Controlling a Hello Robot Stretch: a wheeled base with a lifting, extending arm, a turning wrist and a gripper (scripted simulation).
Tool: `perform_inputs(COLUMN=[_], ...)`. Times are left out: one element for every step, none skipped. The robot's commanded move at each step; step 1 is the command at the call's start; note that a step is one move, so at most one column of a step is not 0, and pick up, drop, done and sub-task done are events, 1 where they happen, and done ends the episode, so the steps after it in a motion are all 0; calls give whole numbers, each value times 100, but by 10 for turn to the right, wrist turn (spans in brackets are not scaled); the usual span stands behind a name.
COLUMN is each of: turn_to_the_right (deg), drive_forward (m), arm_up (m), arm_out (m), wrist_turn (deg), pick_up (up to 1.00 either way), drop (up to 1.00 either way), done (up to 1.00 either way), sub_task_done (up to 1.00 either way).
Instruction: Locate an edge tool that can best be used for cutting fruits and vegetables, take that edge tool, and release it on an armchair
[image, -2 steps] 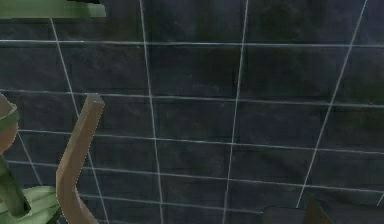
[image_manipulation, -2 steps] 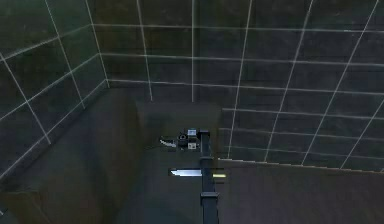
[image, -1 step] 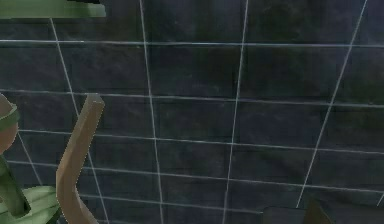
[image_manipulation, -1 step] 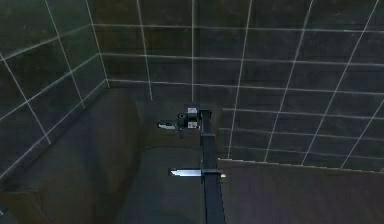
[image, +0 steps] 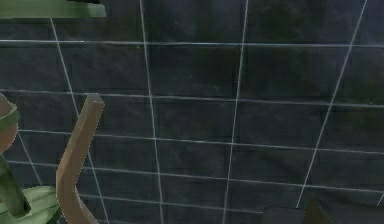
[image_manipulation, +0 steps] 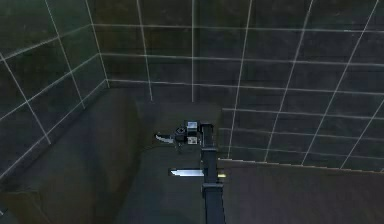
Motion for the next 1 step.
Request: perform_inputs(turn_to_the_right=[0], drive_forward=[0], arm_up=[0], arm_out=[0], wrist_turn=[0], pick_up=[0], drop=[0], done=[100], sub_task_done=[0])
